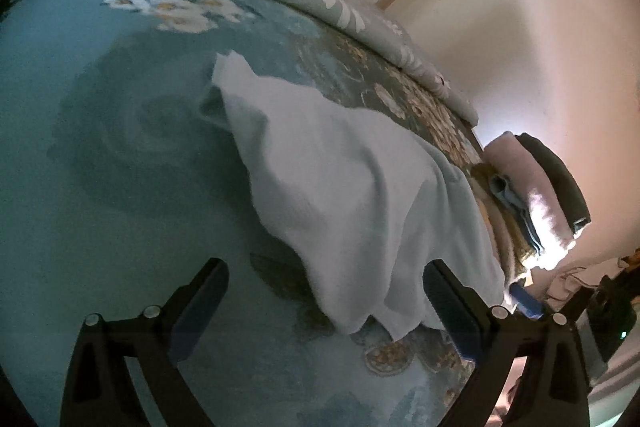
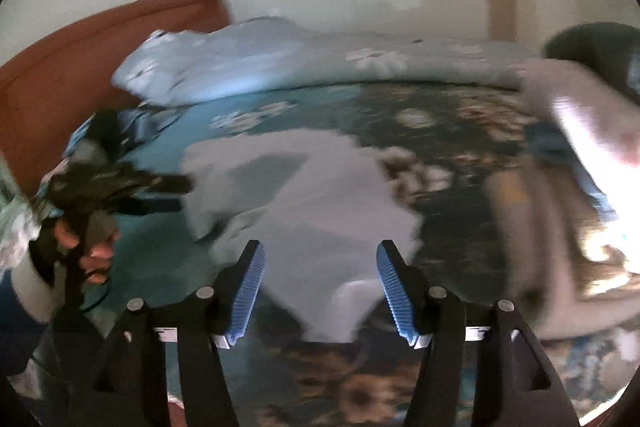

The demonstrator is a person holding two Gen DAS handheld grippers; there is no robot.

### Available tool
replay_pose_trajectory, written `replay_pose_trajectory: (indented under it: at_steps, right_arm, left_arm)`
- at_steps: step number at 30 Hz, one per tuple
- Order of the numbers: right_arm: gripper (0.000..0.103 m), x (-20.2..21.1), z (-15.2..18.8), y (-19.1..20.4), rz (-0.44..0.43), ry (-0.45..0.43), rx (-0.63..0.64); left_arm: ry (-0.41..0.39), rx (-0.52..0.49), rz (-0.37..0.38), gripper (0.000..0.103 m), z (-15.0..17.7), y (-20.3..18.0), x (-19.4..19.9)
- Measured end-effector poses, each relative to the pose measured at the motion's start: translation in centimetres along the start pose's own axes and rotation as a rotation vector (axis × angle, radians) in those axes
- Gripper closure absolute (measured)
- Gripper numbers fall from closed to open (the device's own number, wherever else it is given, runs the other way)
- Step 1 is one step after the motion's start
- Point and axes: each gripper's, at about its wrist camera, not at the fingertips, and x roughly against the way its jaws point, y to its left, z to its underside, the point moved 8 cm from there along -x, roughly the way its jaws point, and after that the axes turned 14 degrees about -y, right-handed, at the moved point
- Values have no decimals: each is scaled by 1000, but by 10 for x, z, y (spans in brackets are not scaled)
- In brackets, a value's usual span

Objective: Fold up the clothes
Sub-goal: 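Carry the sweatshirt to the open sheet and lay it down with the right gripper, then grasp the sweatshirt hem with the left gripper while the right gripper grasps another edge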

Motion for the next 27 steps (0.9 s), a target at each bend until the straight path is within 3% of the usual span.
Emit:
replay_pose_trajectory:
  at_steps: [4, 9, 12, 14, 22, 27]
  right_arm:
    - [43, -21, 20, 19, -2, 73, 75]
    - [43, -46, 42, 20, 85, 169, 190]
    - [43, -55, 52, 17, 121, 204, 242]
    - [43, -59, 55, 15, 138, 211, 275]
    - [45, -63, 50, 9, 156, 201, 251]
    - [83, -59, 31, 1, 185, 172, 181]
  left_arm:
    - [16, -18, -6, 5, 7, -7, -11]
    - [17, -18, -29, 21, 5, -9, -15]
    - [19, -29, -62, 45, 5, -6, -16]
    - [21, -31, -82, 69, 6, -4, -17]
    - [-62, -50, -55, 93, -8, -9, 0]
    - [-157, -79, -3, 96, -24, -17, 31]
